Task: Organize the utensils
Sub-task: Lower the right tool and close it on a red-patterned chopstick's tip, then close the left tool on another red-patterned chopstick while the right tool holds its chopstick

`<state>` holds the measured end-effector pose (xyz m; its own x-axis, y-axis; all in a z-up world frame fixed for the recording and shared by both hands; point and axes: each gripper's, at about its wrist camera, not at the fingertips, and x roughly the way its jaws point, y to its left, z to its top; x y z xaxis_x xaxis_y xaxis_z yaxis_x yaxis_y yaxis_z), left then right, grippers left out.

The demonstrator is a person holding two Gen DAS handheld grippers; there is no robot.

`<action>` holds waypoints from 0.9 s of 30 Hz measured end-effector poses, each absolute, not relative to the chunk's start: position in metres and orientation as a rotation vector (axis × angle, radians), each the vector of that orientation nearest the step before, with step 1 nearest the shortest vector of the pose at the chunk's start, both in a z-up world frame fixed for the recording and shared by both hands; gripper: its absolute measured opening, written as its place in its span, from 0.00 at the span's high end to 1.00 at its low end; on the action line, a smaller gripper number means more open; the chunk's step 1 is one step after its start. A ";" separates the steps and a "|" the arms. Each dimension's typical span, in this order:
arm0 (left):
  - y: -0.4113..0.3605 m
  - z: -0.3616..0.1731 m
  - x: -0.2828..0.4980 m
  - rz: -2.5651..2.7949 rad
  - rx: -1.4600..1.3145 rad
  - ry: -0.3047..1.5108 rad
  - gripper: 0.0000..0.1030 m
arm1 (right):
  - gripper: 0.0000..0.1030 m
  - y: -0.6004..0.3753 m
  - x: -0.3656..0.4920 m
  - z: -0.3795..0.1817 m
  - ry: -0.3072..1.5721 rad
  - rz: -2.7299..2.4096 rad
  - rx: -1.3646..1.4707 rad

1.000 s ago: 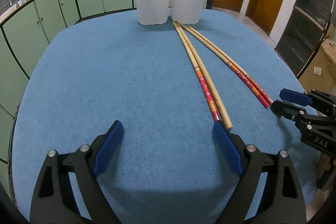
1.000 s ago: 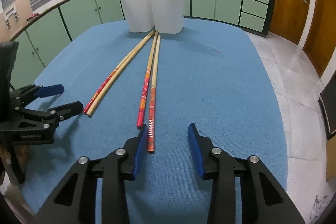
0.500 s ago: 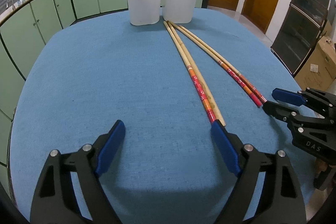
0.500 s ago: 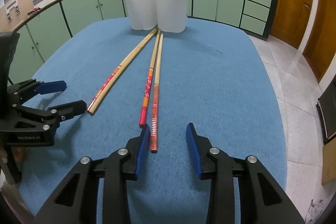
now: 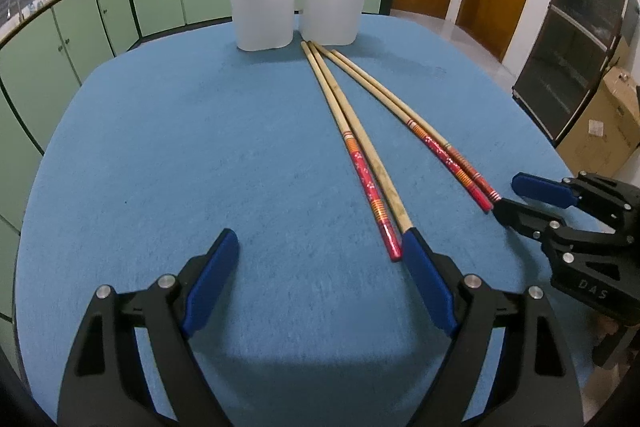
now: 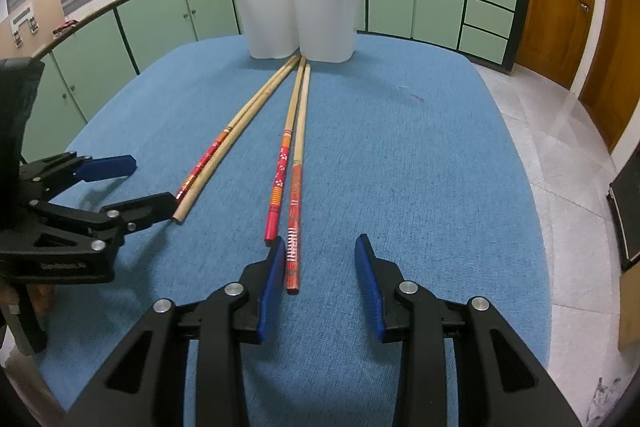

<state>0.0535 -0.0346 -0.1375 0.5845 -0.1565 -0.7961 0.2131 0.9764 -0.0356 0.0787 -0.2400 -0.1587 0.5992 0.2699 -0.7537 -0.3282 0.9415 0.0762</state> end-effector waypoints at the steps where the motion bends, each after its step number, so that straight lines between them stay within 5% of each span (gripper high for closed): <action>1: -0.035 -0.138 0.054 -0.212 0.071 0.922 0.21 | 0.65 -0.240 0.079 -0.159 0.861 0.347 -0.072; 18: -0.023 -0.136 0.044 -0.160 0.069 0.912 0.25 | 0.65 -0.235 0.072 -0.159 0.851 0.408 -0.089; 27: -0.021 -0.136 0.042 -0.165 0.060 0.902 0.32 | 0.74 -0.236 0.070 -0.158 0.850 0.415 -0.095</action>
